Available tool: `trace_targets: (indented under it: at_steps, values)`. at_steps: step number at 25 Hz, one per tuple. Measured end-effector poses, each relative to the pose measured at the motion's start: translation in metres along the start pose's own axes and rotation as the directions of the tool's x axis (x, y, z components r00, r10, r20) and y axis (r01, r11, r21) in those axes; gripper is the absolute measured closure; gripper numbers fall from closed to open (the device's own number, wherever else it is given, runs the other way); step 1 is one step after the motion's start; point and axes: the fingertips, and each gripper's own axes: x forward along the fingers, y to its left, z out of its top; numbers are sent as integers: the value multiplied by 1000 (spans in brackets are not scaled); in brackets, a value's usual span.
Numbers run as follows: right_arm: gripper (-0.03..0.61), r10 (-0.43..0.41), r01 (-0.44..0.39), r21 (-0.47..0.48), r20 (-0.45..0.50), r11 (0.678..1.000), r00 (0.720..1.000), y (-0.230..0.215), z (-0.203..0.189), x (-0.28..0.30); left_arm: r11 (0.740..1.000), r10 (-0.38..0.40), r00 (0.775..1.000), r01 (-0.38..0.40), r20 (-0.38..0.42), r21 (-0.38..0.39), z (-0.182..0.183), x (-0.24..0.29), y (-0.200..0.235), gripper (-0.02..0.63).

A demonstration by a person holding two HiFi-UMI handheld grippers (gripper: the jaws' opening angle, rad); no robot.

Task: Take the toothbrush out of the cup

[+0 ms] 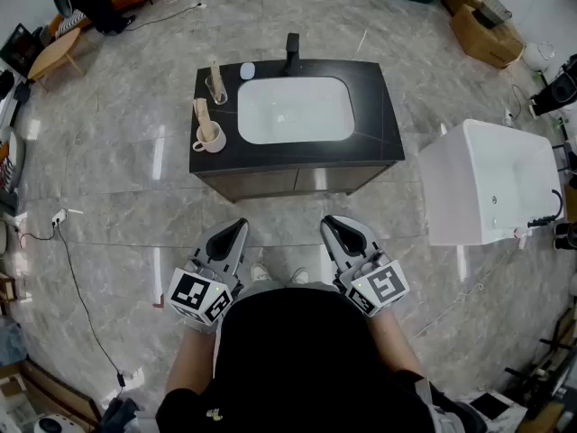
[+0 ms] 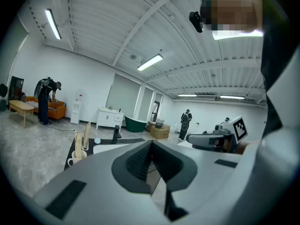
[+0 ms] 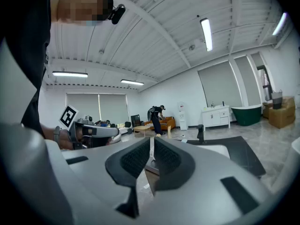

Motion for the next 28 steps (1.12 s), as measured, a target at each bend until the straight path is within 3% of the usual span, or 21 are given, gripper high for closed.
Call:
trace_targets:
  at_steps: [10, 19, 28]
  values:
    - [532, 21, -21, -2, -21, 1000, 1000, 29, -1, 35, 998, 23, 999, -21, 23, -57, 0, -27, 37, 591]
    - [532, 3, -2, 23, -34, 1000, 999, 50, -8, 73, 996, -26, 1000, 26, 4, -87, -10, -41, 77, 591]
    - [532, -8, 11, 59, -58, 998, 998, 36, -20, 108, 995, -27, 999, 24, -34, -93, -19, -27, 108, 591]
